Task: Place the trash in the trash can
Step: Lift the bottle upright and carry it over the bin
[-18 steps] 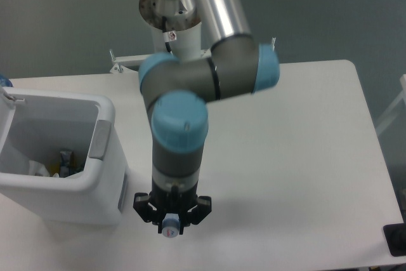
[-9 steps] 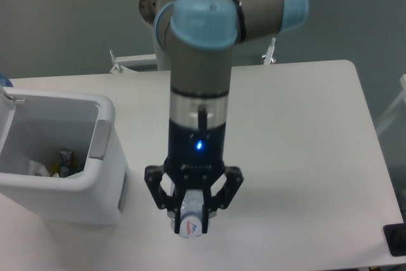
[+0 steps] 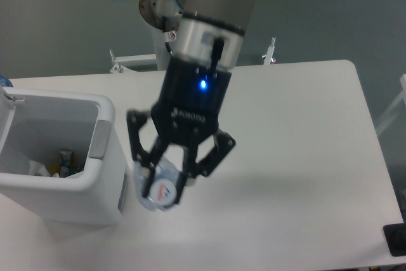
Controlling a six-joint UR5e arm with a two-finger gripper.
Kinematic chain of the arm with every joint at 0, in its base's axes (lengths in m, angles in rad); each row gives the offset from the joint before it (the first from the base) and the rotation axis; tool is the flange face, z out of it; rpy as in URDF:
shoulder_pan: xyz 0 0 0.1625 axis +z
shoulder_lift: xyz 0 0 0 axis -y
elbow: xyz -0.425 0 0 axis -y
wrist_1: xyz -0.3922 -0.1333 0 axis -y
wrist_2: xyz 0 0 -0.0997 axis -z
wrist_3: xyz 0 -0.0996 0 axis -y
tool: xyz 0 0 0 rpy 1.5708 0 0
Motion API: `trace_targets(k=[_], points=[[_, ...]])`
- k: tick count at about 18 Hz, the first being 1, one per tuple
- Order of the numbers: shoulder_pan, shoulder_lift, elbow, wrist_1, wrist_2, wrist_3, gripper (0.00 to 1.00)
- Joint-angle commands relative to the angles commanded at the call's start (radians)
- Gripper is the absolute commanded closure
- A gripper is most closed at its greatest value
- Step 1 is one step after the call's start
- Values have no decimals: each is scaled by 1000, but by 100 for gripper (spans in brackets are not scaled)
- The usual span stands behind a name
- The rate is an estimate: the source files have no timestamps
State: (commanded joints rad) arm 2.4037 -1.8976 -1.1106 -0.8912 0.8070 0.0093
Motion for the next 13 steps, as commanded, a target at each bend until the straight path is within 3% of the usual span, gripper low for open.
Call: trace_targets(k=[5,11,13], points=[[-15,18,-14,0,-95,-35,85],[-106,22,-95,6,-115,-26,85],[-126,23,-127,34,-114,-6,82]])
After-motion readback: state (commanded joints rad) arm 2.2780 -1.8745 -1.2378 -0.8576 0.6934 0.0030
